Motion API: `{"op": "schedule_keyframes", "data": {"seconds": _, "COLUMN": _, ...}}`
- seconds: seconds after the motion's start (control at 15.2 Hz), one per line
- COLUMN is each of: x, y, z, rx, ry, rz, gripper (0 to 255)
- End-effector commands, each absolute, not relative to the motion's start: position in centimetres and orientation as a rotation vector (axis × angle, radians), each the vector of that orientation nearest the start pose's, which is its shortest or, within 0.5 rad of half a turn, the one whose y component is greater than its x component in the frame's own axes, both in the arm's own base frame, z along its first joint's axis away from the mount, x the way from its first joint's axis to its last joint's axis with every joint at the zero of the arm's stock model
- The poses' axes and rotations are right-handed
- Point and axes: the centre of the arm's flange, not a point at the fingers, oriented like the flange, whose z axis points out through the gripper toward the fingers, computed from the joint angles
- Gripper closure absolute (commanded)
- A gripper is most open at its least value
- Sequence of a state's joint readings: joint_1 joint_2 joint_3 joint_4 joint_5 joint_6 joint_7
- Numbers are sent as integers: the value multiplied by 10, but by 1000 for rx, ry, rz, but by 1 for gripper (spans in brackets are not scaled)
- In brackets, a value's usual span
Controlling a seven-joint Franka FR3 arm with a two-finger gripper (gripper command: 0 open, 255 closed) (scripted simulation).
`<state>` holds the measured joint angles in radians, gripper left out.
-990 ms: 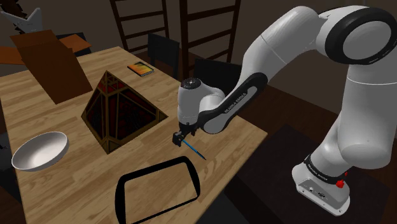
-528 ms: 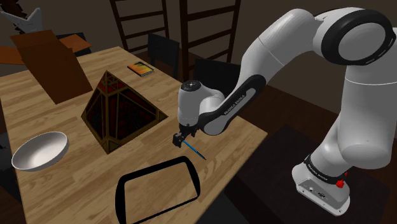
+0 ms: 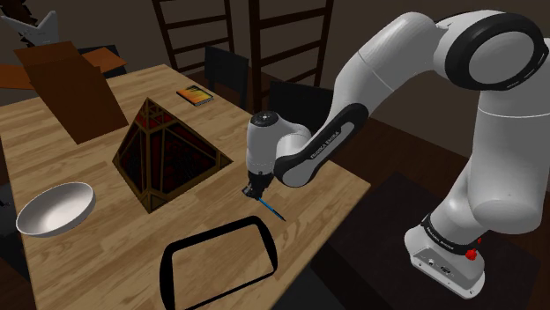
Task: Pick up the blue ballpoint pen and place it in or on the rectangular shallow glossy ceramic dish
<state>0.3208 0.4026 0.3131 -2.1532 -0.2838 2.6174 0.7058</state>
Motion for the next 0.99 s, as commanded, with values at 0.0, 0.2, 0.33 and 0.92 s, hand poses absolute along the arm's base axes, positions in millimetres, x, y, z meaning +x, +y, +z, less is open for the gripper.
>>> {"op": "schedule_keyframes", "data": {"seconds": 0.0, "x": 461, "y": 346, "z": 227, "rx": -3099, "ry": -216, "rz": -144, "gripper": 255}}
{"op": "schedule_keyframes", "data": {"seconds": 0.2, "x": 461, "y": 346, "z": 232, "rx": -3099, "ry": -216, "rz": -144, "gripper": 255}}
{"op": "schedule_keyframes", "data": {"seconds": 0.33, "x": 461, "y": 346, "z": 243, "rx": -3099, "ry": -216, "rz": -144, "gripper": 255}}
{"op": "schedule_keyframes", "data": {"seconds": 0.92, "x": 461, "y": 346, "z": 290, "rx": -3099, "ry": -216, "rz": -144, "gripper": 255}}
